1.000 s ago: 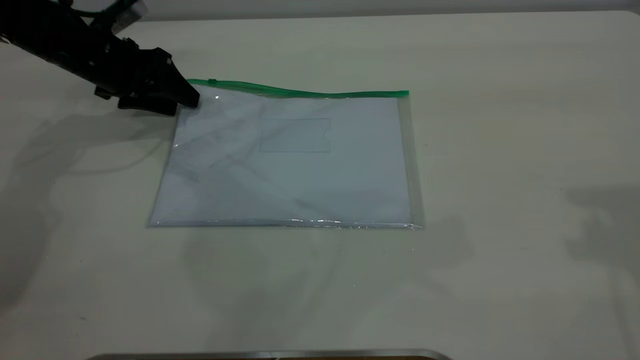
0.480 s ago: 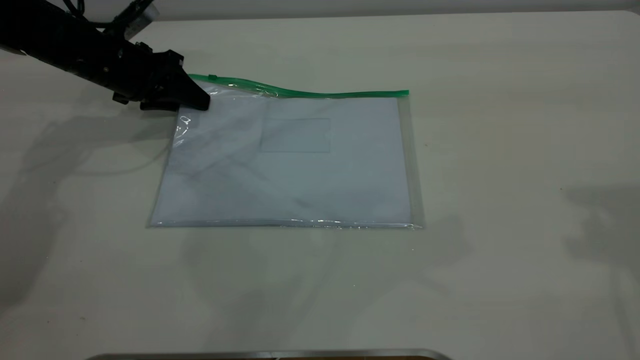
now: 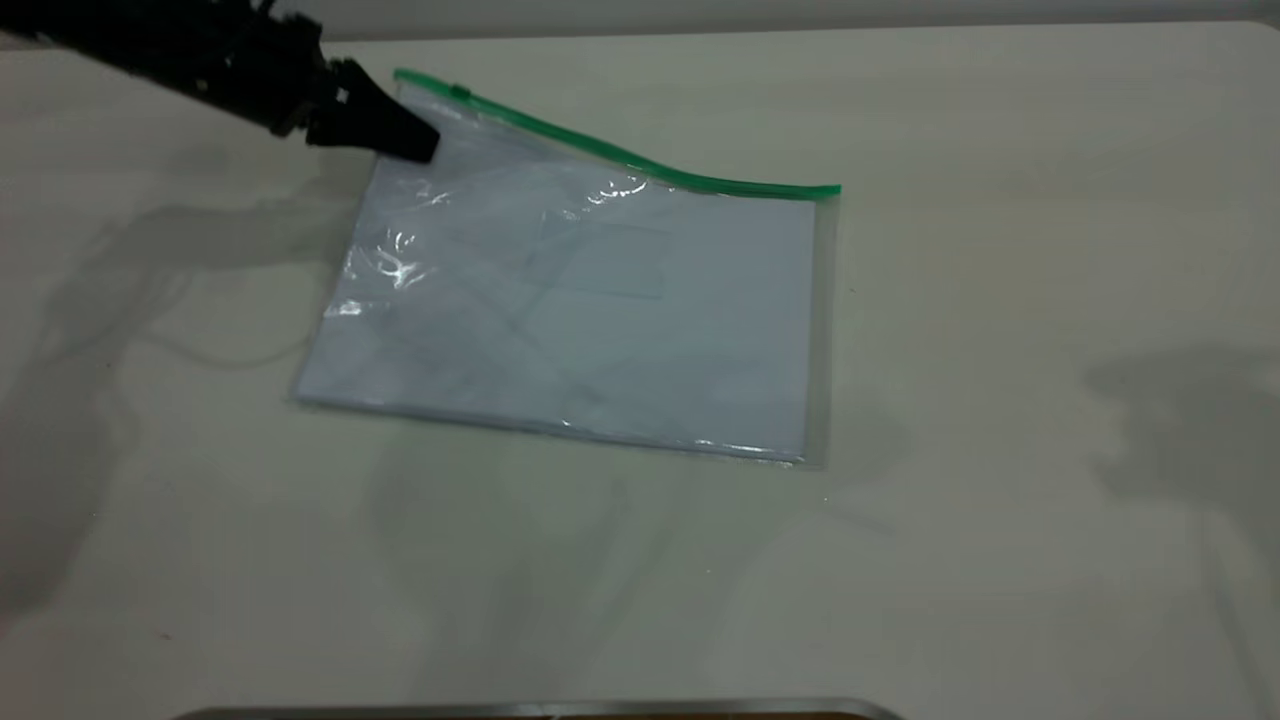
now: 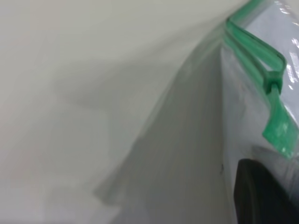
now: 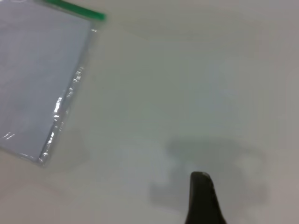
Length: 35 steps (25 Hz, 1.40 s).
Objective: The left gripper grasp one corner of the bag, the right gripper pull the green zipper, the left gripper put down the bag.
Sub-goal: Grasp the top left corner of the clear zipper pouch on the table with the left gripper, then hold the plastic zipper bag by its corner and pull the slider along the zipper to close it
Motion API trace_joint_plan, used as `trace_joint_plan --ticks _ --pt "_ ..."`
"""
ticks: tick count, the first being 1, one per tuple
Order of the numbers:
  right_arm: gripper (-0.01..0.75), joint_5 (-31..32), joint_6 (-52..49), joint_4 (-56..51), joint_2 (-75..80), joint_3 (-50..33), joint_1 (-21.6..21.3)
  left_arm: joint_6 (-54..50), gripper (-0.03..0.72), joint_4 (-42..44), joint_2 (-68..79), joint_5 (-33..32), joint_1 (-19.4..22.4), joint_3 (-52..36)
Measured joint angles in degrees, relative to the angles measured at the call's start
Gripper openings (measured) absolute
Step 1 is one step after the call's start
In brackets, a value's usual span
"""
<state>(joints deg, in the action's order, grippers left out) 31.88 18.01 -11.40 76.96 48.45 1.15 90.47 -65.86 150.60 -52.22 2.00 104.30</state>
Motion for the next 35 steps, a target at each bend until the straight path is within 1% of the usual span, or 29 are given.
trace_joint_plan --ticks 4,8,13,15,19,23,28,35 --pt "0.538 -3.83 15.27 -11.09 5.57 0.34 0.0 4.45 0.054 5.04 0.23 -3.15 -1.27 4.42" --pt "0.538 -5.48 31.4 -23.84 12.36 1.56 0.74 9.25 0.054 8.86 0.28 -4.4 -4.61 7.36" --pt "0.538 -5.9 48.97 -36.92 21.66 6.96 4.94 16.44 0.054 11.19 0.28 -4.9 -9.85 8.66" --pt "0.538 -5.07 53.99 -40.86 25.21 9.98 6.81 20.2 0.054 11.33 0.28 -5.1 -11.69 8.66" --pt "0.538 -1.74 61.65 -47.43 32.49 15.5 10.12 25.46 0.054 11.42 0.28 -5.45 -14.72 8.66" --pt "0.538 1.58 67.64 -52.38 38.68 18.92 12.19 27.32 0.054 11.37 0.28 -5.52 -16.52 8.66" --pt "0.538 3.87 74.62 -58.89 43.82 19.93 12.64 28.96 0.054 10.76 0.28 -5.52 -17.81 8.66" --pt "0.538 3.99 82.8 -68.31 47.35 19.98 12.64 30.52 0.054 5.94 0.33 -5.52 -19.74 8.66"
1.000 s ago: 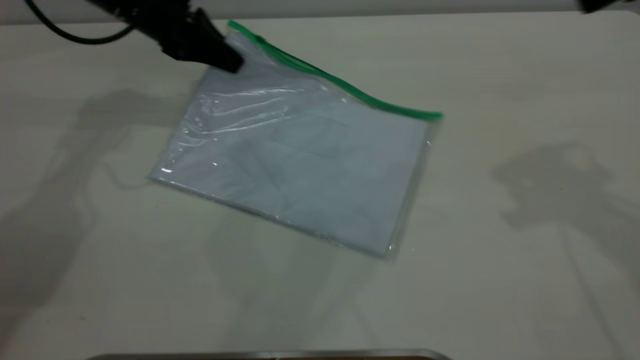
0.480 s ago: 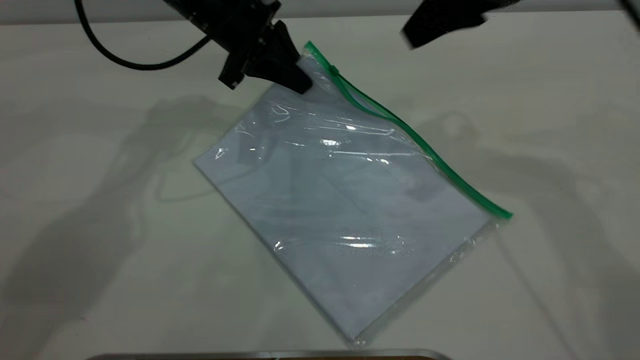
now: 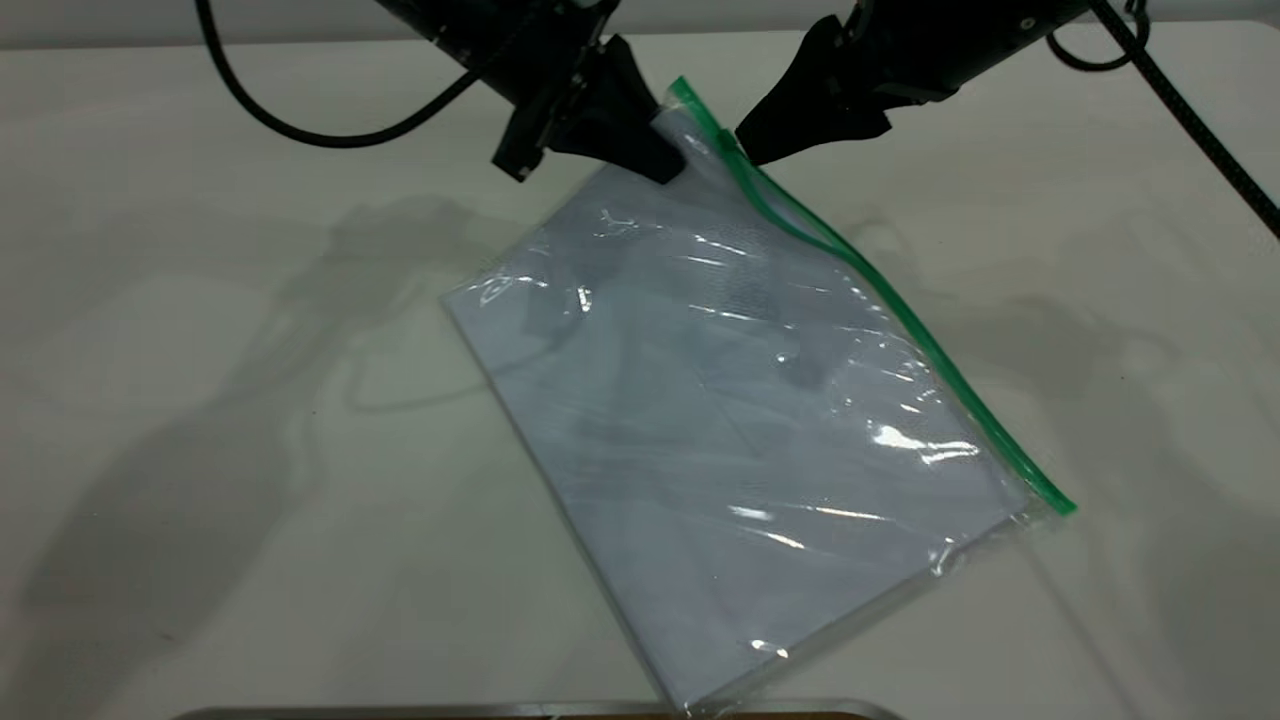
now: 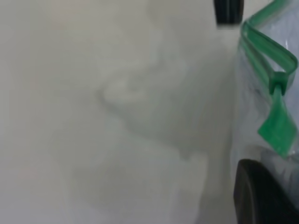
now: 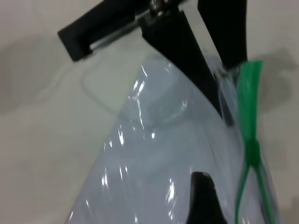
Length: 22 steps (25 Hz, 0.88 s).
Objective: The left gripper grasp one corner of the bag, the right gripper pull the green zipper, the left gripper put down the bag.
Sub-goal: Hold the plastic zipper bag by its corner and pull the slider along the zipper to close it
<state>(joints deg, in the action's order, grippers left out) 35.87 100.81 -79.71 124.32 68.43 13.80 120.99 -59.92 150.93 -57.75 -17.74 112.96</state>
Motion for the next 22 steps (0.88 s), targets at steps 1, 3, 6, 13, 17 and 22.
trace_joint_plan --ticks 1,3,6,13,17,22 --pt "0.538 0.0 0.7 -0.89 0.13 0.0 0.0 0.05 0.054 -0.12 0.0 0.05 -0.19 0.0" --pt "0.538 0.0 1.88 -2.09 0.19 0.0 0.0 0.05 0.054 -0.19 0.0 0.11 -0.61 0.0" --pt "0.538 0.0 3.1 -3.78 0.31 0.06 0.0 0.12 0.054 -0.39 0.0 0.46 -0.99 0.0" --pt "0.537 -0.17 3.36 -4.47 1.42 0.24 0.0 0.17 0.054 -3.57 0.0 0.49 -1.53 0.0" --pt "0.517 -0.42 3.36 -4.69 1.53 0.24 0.0 0.12 0.054 -4.16 0.0 0.6 -1.53 0.0" --pt "0.38 -0.76 3.36 -4.69 1.53 0.24 0.0 0.17 0.054 -4.27 0.0 0.71 -1.75 0.0"
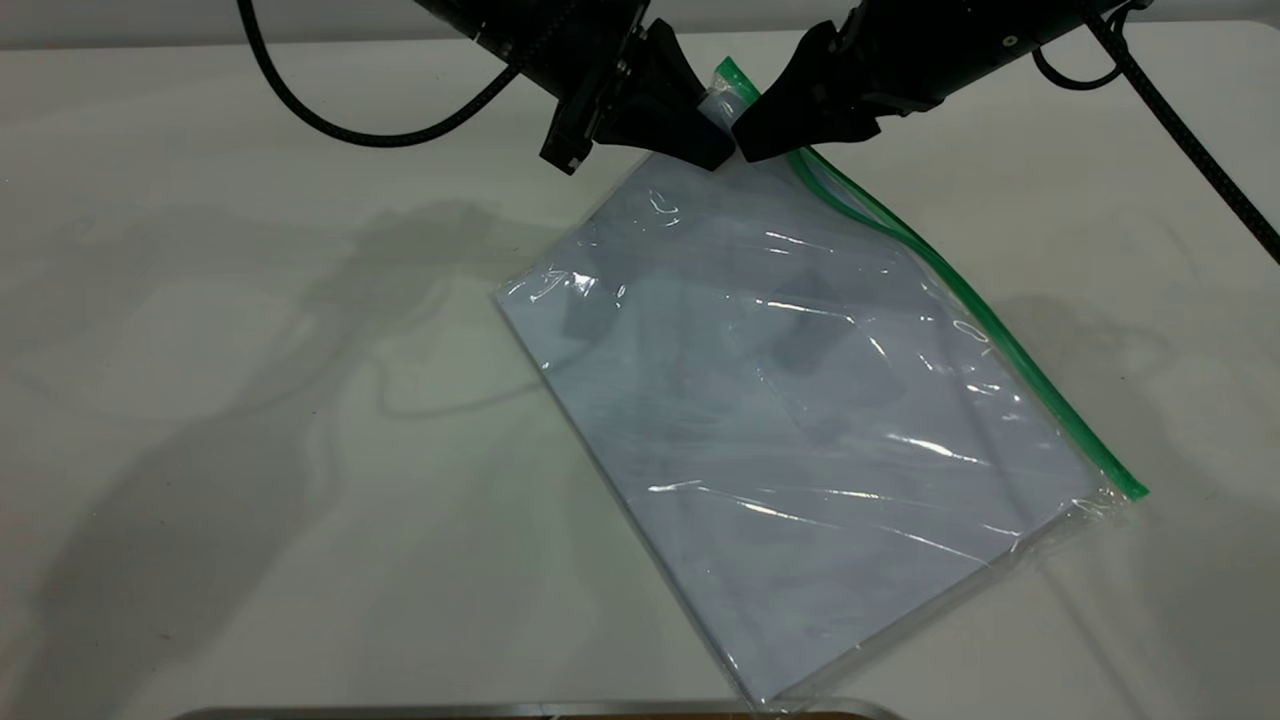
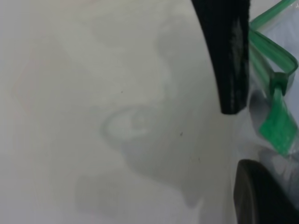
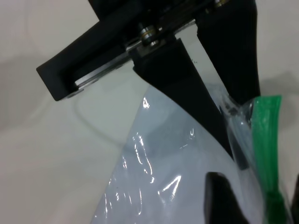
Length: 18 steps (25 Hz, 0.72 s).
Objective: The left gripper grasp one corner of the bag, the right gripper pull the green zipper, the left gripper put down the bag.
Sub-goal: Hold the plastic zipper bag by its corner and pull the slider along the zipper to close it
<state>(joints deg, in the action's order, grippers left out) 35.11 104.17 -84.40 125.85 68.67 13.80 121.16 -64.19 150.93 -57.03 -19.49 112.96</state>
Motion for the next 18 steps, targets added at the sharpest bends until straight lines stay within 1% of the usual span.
trace_joint_plan --ticks 4,6,10,12,18 --pt "0.218 -1.38 0.04 -0.06 0.0 0.05 0.0 0.0 0.054 -0.06 0.0 0.0 -0.06 0.0" --pt "0.151 -1.97 0.1 -0.06 0.0 0.05 0.0 0.0 0.054 -0.09 0.0 0.0 -0.06 0.0" --pt "0.051 -2.21 0.3 -0.06 0.0 0.05 0.0 0.0 0.054 -0.09 0.05 0.0 -0.08 0.0" --pt "0.032 -2.21 0.38 0.15 0.0 0.05 0.0 0.0 0.054 -0.09 0.05 0.0 -0.08 0.0" --pt "0.033 -2.48 -0.14 1.94 0.0 0.11 0.0 -1.01 0.054 -0.24 0.05 -0.05 0.0 0.15"
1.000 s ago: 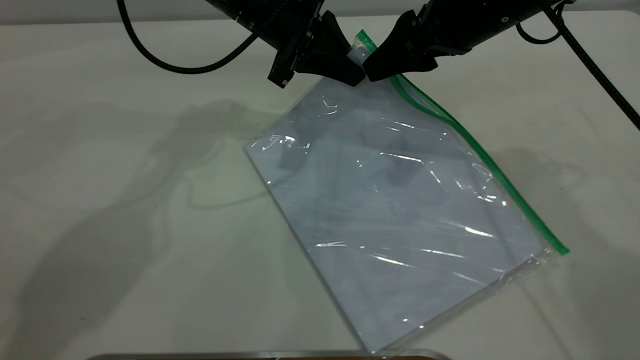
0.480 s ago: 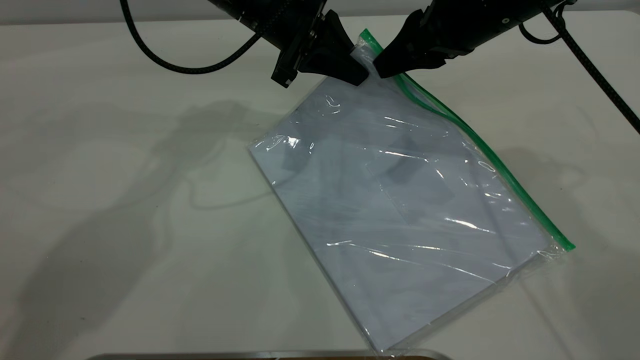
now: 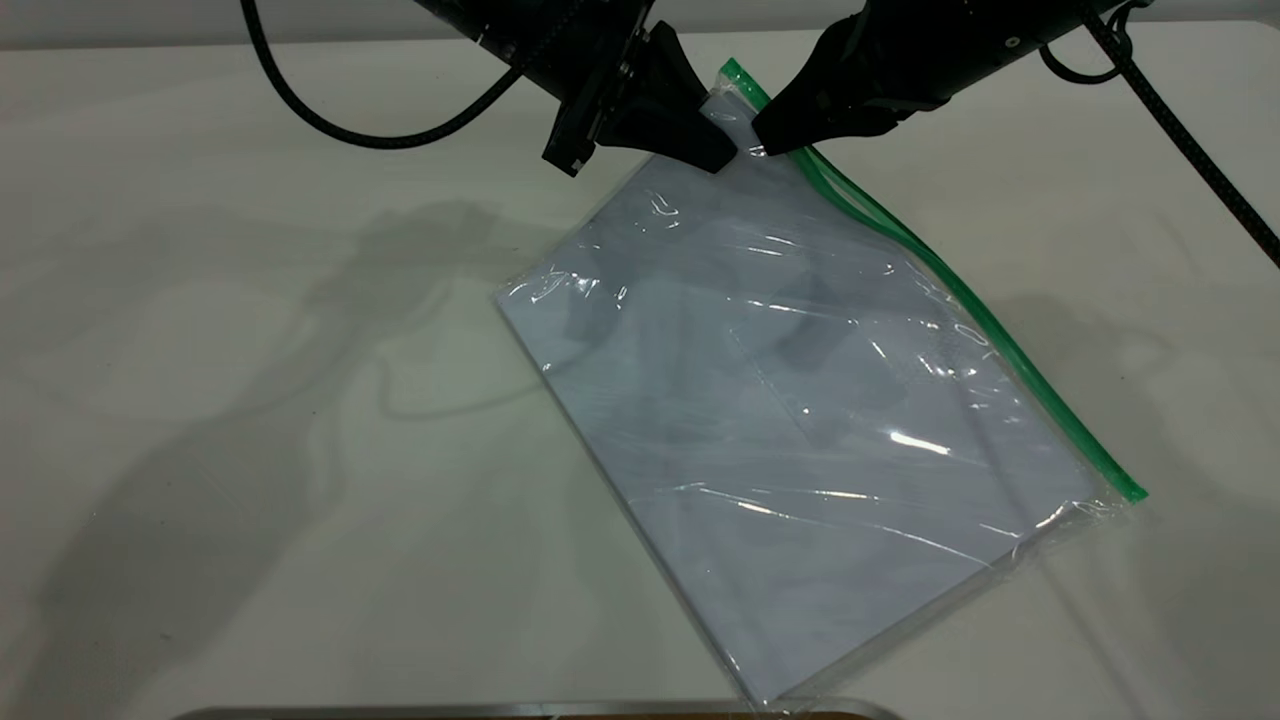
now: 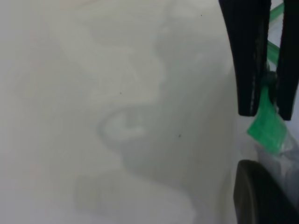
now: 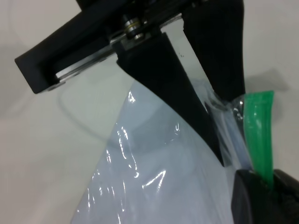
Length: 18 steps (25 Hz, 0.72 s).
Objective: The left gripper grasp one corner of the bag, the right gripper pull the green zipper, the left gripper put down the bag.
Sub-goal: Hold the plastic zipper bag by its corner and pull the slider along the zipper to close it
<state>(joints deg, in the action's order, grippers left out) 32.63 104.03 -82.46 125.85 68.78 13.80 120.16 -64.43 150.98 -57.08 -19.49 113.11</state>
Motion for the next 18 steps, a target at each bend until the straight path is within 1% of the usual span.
trace_joint_plan --ticks 10,18 --pt "0.033 -2.28 -7.79 7.08 -0.4 1.02 0.45 -3.25 0.054 -1.23 0.19 -3.56 2.09 2.37" --pt "0.033 -3.25 -9.6 8.62 0.22 1.2 0.62 -4.19 0.054 -3.03 0.19 -5.23 3.36 2.53"
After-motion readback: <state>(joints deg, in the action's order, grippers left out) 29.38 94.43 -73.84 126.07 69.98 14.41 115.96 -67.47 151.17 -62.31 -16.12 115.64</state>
